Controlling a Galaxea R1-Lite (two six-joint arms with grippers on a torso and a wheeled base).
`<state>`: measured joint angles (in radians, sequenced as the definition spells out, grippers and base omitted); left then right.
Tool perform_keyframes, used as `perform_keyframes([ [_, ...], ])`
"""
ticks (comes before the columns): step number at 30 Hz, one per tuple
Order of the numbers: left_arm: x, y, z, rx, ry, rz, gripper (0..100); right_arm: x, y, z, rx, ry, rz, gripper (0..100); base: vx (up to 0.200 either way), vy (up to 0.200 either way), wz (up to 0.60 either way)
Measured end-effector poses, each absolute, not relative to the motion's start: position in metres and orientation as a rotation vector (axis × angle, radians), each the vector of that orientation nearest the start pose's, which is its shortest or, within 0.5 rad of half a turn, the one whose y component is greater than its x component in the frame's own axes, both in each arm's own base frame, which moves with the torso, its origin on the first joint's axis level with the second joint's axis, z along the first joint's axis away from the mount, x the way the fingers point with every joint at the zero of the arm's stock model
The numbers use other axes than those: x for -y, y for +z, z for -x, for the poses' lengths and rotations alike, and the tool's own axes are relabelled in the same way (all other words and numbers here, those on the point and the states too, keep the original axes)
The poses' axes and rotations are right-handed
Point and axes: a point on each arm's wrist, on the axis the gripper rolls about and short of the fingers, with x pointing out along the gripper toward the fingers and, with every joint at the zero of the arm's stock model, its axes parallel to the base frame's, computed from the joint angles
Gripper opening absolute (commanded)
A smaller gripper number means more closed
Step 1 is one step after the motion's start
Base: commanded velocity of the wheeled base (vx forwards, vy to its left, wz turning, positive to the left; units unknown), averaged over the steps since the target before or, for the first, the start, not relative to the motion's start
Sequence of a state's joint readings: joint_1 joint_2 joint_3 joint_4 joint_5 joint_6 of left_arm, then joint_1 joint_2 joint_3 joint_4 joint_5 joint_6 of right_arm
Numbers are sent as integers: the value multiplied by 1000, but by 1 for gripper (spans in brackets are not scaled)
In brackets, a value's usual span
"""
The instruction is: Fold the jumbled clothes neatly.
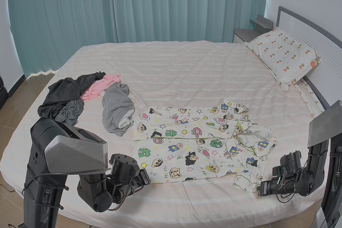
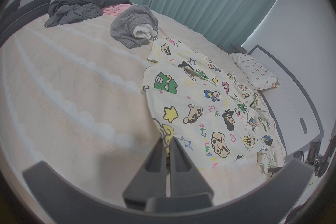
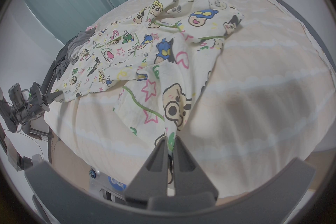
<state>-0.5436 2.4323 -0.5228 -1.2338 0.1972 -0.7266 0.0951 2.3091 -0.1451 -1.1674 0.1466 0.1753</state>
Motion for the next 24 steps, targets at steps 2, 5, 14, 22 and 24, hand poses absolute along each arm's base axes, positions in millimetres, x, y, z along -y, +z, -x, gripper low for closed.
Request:
perform_keyframes([
  [2, 161, -56, -275, -714, -89, 443, 0, -18, -48, -217, -1015, 141, -171, 0, 0, 0, 0],
  [5, 159, -52, -271, -716, -89, 437, 0, -8, -44, -211, -1015, 145, -164, 0, 0, 0, 0],
  [14, 149, -51, -256, -759, -80, 383, 0, 11, -37, -194, -1011, 177, -152, 0, 0, 0, 0],
  [22, 138, -47, -241, -801, -68, 343, 0, 18, -36, -192, -1005, 167, -146, 0, 0, 0, 0],
  [24, 136, -46, -238, -815, -63, 334, 0, 18, -36, -191, -1014, 169, -141, 0, 0, 0, 0],
])
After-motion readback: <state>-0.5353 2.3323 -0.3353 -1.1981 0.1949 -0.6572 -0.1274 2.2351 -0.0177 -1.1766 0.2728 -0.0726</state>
